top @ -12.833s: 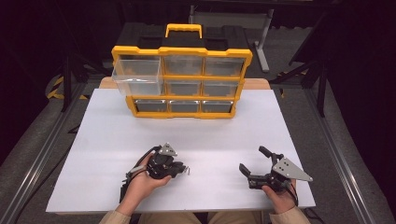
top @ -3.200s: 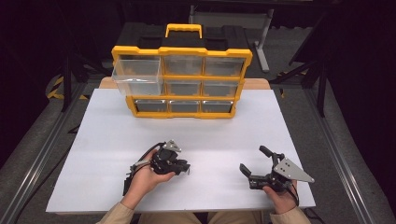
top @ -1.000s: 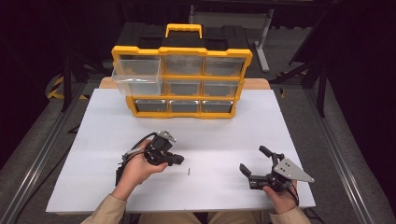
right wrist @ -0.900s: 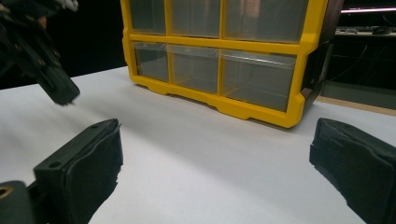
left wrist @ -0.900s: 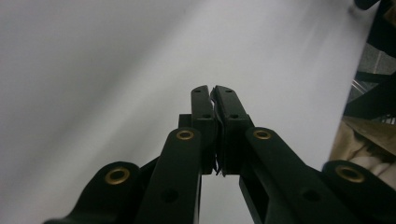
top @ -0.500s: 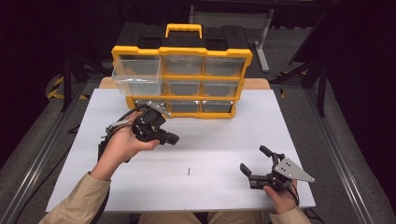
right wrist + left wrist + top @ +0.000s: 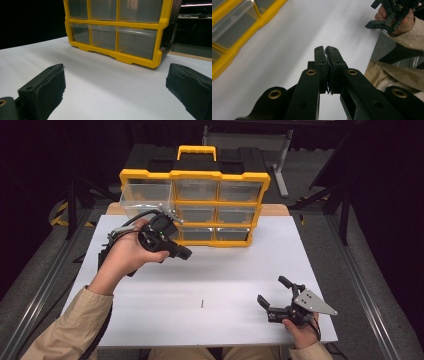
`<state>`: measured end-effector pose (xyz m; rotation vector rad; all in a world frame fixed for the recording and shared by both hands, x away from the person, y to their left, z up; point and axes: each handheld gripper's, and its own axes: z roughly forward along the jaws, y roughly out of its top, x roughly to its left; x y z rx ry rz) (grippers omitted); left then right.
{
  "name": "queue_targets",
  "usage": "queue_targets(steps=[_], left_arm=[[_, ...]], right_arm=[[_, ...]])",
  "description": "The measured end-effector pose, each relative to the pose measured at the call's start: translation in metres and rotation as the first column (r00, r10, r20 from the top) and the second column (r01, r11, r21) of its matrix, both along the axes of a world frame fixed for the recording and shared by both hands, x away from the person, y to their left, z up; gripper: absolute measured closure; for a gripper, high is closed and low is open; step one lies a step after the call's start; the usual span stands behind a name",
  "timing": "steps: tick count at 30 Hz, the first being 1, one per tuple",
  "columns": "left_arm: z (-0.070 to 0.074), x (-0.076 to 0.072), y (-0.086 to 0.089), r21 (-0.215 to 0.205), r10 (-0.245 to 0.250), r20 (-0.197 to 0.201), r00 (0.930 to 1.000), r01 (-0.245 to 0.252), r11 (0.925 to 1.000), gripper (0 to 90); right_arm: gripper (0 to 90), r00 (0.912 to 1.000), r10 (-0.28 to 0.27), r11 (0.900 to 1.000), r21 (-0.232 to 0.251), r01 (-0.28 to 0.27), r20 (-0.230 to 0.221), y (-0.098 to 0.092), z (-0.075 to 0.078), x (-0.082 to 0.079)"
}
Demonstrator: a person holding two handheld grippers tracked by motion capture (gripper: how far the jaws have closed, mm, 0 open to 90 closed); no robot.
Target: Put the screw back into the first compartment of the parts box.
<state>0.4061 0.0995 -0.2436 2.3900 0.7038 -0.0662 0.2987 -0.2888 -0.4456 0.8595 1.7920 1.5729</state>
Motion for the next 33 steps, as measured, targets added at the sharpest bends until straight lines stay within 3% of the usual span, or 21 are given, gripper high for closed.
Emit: queue_targets(steps=[22,33], left_arm=[[0.058,0.014,0.003,0.007,0.015,0.022,0.9997,-0.015,0.9999,88.0],[0.085,0.025,0.009,-0.016,0.058,0.026,0.9980,-0.057,0.9982,88.0]], right_arm=[[2.7,1.0000,-0.003,1.000,0.002,0.003,0.001,-0.001,0.000,0.000],[2.7,1.0000,0.000,1.000,0.005,0.000,0.001,-0.001,0.000,0.000]])
